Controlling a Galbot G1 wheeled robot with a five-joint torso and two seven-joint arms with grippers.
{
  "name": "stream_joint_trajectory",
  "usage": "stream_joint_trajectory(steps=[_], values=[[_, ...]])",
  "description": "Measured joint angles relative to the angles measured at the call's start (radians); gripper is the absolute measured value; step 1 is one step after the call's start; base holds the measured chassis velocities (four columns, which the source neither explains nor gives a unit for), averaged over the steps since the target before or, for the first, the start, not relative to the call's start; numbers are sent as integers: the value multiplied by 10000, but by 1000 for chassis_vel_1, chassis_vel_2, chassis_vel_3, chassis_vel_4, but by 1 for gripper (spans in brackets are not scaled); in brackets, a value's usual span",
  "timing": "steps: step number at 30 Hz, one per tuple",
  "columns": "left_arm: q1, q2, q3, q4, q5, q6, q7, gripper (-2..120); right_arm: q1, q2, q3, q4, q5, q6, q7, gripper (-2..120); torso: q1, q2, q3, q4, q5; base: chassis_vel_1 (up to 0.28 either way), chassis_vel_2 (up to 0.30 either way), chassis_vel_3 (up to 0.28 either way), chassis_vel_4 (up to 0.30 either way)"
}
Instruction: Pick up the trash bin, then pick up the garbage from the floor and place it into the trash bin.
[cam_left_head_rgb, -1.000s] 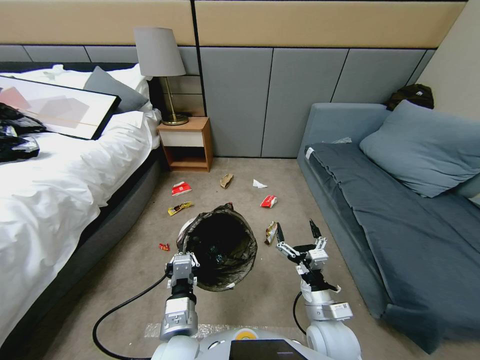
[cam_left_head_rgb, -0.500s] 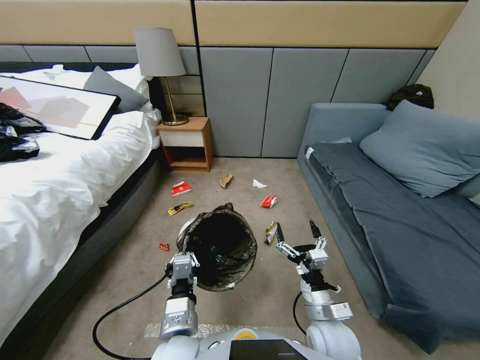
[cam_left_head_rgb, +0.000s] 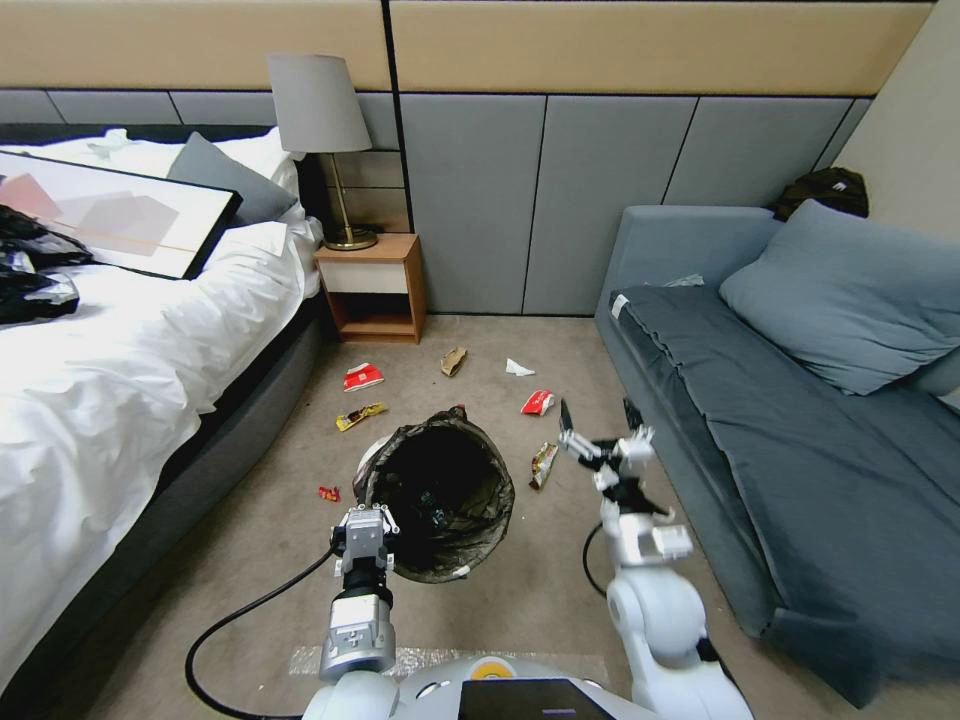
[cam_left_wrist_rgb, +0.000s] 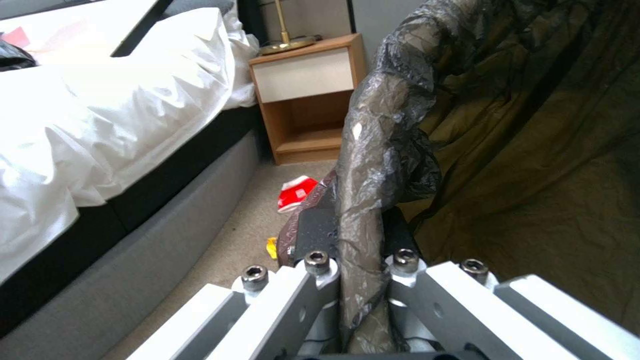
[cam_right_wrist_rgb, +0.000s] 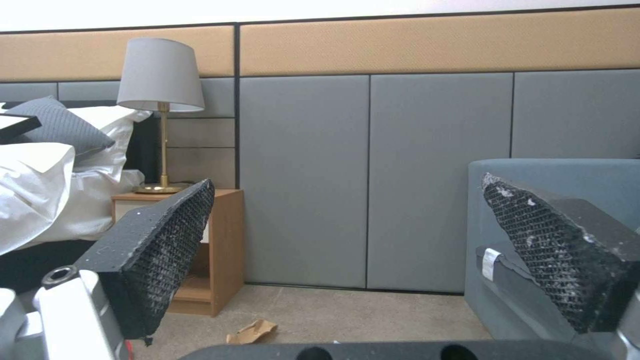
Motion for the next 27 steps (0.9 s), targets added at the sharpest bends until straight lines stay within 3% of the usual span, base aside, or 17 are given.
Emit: stream_joint_trajectory(steps=[2, 3, 12, 19, 27], values=[[2, -2, -96, -29, -33, -15, 24, 0, -4, -1, 1, 0, -4, 1, 0, 100, 0, 0, 0, 0, 0, 0, 0, 0, 0], [9, -15, -598, -199, -173, -102, 106, 0, -23, 3, 9, 1, -20, 11, -1, 100, 0, 0, -1, 5, 6, 0, 0, 0, 0], [18, -14, -878, -304, -358, -157, 161, 0, 230, -223, -76, -225, 167, -85, 55, 100, -1, 0, -1, 2, 1, 0, 0, 0, 0], [74, -48, -1028, -390, -336, -222, 152, 0, 1357, -910, -448, -1769, 1078, -1046, 500, 100, -1, 0, -1, 5, 3, 0, 0, 0, 0], [115, -92, -1097, -393, -313, -259, 145, 0, 2575, -1167, -807, -3155, 1808, -1896, 788, 100, -1, 0, -1, 4, 3, 0, 0, 0, 0]])
